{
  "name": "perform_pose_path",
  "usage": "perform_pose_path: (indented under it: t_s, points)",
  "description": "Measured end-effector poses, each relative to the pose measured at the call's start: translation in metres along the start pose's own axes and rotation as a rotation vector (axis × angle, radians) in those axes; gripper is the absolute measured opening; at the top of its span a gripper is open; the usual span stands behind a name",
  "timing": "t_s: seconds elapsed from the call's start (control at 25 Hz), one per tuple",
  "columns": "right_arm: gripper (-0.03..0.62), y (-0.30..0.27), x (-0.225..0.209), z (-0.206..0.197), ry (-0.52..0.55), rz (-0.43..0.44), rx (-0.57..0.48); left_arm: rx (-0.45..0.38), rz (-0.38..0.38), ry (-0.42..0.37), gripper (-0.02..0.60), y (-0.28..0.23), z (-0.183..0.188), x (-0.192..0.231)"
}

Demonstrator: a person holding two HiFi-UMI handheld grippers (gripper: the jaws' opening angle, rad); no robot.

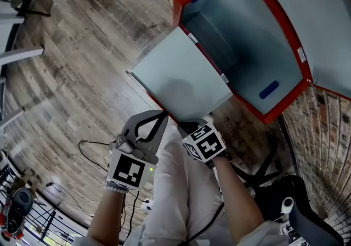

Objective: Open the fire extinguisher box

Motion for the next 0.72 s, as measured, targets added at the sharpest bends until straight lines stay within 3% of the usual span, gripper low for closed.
perform_pose_path:
  t_s: [0.24,0.44,0.56,0.72]
  points:
    - [0.035,-0.028,-0.022,0.0,-0.042,-0.05,0.014,0.003,0.006,-0.004,-0.002,-0.01,-0.011,0.011]
    - [0.035,-0.047,-0.036,0.002,0.001,-0.153,0.015,0.005,0.027,-0.021,-0.002,-0.017,-0.02,0.021]
    - [0.038,-0.052,-0.047,0.004,0.013,-0.214,0.004,0.015,0.052,0.014,-0.001,-0.019,-0.025,0.025]
    - [0.038,-0.045,-0.059,0.001,-0.052,-0.218,-0.011,0.017,0.049,0.005,-0.002,-0.022,-0.023,0.026]
Point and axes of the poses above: the fingertips, and each gripper's own axes: y backward along the fingers, x to its left, z out of its top, the point moved 5 cm from there along y, backward along the fingers, and after that the axes turned 12 degrees about -y, right-handed, at the moved point
